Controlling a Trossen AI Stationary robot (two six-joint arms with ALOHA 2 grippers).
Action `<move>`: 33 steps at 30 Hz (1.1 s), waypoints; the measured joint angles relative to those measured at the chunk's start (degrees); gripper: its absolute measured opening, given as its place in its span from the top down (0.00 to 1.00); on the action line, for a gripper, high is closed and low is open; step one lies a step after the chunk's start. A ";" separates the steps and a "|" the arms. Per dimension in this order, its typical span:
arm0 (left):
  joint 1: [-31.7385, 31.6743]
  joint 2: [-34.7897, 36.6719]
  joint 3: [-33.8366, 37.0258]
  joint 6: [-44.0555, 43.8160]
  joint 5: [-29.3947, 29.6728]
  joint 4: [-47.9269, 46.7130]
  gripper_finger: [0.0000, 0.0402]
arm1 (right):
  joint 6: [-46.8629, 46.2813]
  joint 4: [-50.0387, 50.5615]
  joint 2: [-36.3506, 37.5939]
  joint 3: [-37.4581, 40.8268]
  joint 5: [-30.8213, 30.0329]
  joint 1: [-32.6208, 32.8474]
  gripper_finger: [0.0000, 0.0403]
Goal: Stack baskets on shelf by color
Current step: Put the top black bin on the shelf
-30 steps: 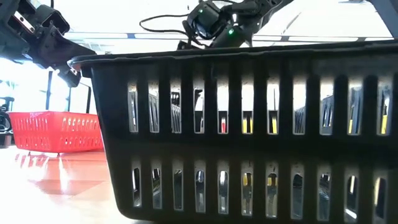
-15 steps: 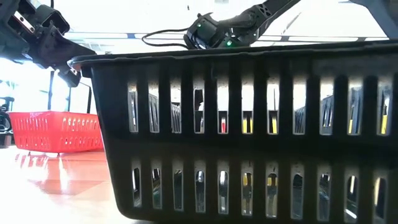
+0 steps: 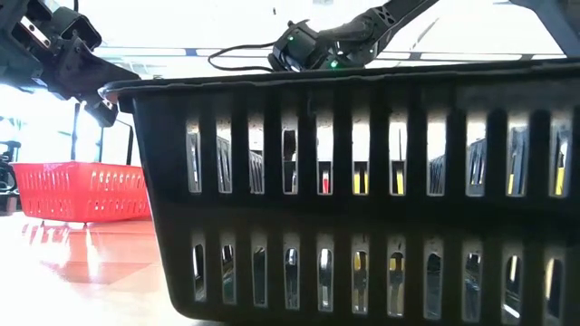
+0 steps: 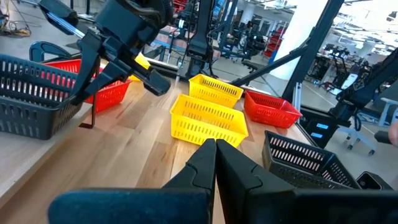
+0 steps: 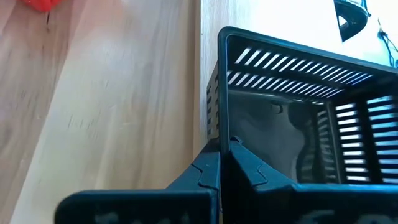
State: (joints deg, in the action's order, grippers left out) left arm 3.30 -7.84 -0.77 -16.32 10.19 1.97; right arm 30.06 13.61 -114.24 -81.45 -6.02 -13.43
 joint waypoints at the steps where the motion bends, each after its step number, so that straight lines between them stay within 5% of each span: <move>1: 0.01 0.00 -0.01 0.00 -0.01 0.01 1.00 | 0.07 -0.03 0.00 0.00 0.00 0.00 1.00; 33: 0.01 0.00 0.00 0.00 0.01 -0.01 1.00 | -0.89 -0.09 0.09 0.00 -1.73 0.35 1.00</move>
State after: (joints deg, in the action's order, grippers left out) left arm 3.31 -7.84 -0.76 -16.31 10.20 1.96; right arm 29.17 13.52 -114.15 -81.45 -7.75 -13.08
